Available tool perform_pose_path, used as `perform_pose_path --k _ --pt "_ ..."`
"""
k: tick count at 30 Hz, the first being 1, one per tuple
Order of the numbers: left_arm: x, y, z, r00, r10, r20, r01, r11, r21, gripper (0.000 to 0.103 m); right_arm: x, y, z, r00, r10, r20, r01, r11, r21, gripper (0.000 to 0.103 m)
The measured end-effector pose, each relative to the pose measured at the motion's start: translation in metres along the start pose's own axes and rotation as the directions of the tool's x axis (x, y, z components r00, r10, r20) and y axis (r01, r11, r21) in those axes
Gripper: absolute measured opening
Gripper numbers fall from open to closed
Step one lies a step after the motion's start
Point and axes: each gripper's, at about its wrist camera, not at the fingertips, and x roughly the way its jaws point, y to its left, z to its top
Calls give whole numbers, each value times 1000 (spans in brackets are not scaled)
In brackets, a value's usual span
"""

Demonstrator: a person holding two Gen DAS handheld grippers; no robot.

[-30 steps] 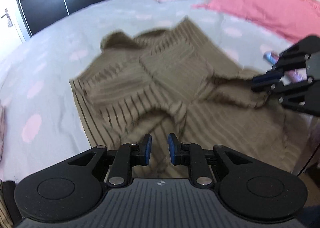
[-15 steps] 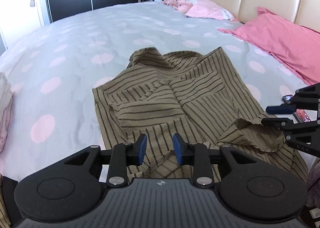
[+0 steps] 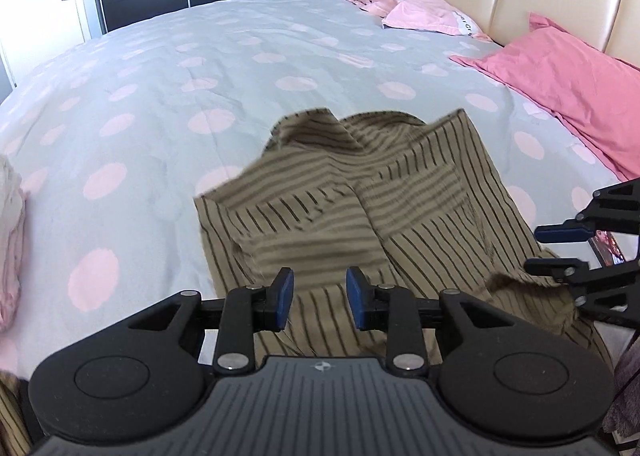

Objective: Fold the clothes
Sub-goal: 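Move both grippers over the crumpled shirt and grasp its edge with the right gripper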

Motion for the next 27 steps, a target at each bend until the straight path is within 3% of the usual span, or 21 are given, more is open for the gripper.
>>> perform_pose_path --k 3,6,9,12,19,27 --pt "2 13 15 1000 -17 12 17 1000 23 27 2 -27 11 999 45 -5 -45 998 36 39" --pt "9 25 31 999 -27 33 25 998 51 27 5 -54 21 996 91 -9 -90 993 72 40" --pt "23 36 43 999 -24 39 21 998 67 42 12 -76 32 997 81 4 -81 994 76 41" --pt "41 43 51 999 -5 45 1 995 99 45 28 -99 42 997 81 14 -83 988 131 51" --pt "83 61 59 1000 -6 11 4 986 166 54 77 -142 55 988 155 0 -148 942 302 70" --pt "125 83 50 996 -50 -73 59 991 124 59 125 -167 51 976 217 -26 -179 863 471 70"
